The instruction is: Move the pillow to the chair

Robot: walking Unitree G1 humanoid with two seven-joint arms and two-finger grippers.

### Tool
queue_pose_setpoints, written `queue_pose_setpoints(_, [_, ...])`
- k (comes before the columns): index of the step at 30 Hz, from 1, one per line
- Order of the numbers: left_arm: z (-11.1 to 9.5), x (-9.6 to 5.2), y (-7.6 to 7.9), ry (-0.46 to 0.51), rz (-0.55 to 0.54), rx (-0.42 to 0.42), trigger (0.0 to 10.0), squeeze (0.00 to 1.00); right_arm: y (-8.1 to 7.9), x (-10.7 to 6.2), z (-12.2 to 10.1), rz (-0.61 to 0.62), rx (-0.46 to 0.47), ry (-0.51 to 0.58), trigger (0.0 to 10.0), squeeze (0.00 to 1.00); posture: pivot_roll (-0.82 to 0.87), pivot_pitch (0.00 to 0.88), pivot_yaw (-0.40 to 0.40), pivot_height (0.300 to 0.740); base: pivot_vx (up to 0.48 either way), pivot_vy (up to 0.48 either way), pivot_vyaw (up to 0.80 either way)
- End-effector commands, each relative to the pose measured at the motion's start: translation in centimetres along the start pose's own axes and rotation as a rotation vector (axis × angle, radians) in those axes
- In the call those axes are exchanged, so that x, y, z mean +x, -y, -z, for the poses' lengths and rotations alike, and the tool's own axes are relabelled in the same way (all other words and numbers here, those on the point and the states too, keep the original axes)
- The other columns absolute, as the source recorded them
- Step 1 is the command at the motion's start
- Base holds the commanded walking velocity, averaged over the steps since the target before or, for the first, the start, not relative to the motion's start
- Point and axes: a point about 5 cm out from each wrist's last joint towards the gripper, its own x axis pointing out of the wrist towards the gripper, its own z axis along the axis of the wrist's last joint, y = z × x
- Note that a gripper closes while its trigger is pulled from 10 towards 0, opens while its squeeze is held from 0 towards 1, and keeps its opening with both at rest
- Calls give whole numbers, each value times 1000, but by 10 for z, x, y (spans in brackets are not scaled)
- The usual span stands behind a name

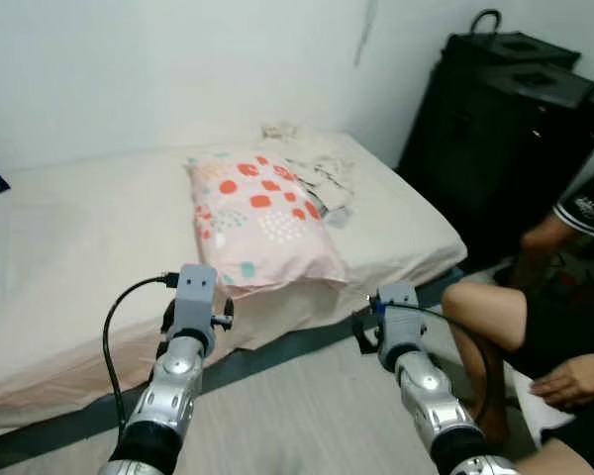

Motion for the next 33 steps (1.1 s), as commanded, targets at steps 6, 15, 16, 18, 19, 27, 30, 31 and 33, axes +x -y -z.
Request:
queue_pose_setpoints(6, [6,-1,-6,-21,-11,10,10000,0,-8,-1,4,-24,8,-13,10000,0,-19,69,-47,740,315,0,800])
queue_pose_setpoints(15, [6,-1,-5,-22,-10,17,10000,0,-5,-2,5,-2,38,-13,10000,0,-22,66,-47,740,308,0,356])
queue_pose_setpoints(16, [6,-1,-5,-22,-10,17,10000,0,-5,-1,5,-2,41,-11,10000,0,-22,66,-46,740,307,0,0])
queue_pose_setpoints(18, [5,0,-5,-20,-10,15,10000,0,-5,-1,4,-9,40,-9,10000,0,-23,65,-46,740,307,0,0])
queue_pose_setpoints(19, [5,0,-5,-18,-9,14,10000,0,-5,-1,4,-11,41,-9,10000,0,-24,64,-46,740,307,0,0])
queue_pose_setpoints(27, [4,0,-3,-16,-5,9,10000,0,-5,-2,5,-11,43,-10,10000,0,-30,60,-45,740,308,0,0])
queue_pose_setpoints(30, [4,1,-2,-16,-4,8,10000,0,-5,-2,5,-12,43,-7,10000,0,-31,60,-46,740,309,0,0])
queue_pose_setpoints(31, [4,1,-2,-15,-3,7,10000,0,-5,-2,4,-12,43,-5,10000,0,-32,59,-47,740,307,0,0])
queue_pose_setpoints(33, [4,1,-2,-15,-3,7,10000,0,-4,-1,4,-13,44,-4,10000,0,-32,59,-47,740,307,0,0])
